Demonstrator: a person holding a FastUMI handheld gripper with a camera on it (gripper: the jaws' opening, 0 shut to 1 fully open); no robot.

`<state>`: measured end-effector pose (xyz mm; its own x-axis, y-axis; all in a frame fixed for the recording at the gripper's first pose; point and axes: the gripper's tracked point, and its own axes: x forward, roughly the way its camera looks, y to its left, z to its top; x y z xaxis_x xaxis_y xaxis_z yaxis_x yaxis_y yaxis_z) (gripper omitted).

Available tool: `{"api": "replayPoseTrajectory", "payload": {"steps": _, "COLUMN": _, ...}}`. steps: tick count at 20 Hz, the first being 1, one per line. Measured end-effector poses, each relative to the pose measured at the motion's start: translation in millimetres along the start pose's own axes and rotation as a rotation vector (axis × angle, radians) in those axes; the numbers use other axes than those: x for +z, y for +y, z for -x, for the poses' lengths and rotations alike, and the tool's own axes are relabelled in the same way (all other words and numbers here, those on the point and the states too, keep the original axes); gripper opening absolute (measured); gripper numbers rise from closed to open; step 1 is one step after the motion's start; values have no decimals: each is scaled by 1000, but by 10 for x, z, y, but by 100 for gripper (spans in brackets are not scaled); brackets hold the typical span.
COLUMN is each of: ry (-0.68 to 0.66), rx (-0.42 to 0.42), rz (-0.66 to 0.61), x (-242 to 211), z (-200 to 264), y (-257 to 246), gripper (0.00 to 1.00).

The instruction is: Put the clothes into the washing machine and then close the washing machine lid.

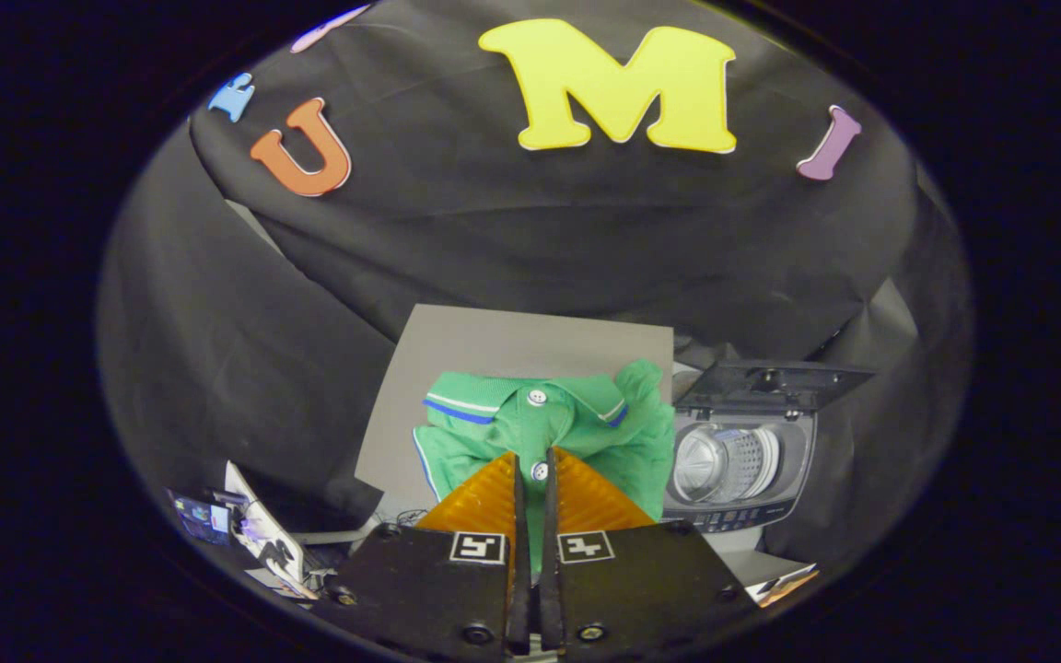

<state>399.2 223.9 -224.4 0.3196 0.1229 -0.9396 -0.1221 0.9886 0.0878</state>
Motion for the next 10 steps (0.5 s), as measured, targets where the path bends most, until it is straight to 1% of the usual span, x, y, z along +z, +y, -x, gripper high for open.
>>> {"api": "replayPoseTrajectory", "payload": {"steps": 6, "ry": -38, "rx": -49, "rz": -15, "x": -2, "z": 215, "y": -247, "gripper": 8}}
{"api": "replayPoseTrajectory", "payload": {"steps": 10, "ry": -52, "rx": -82, "rz": -73, "x": -100, "z": 363, "y": -488, "gripper": 8}}
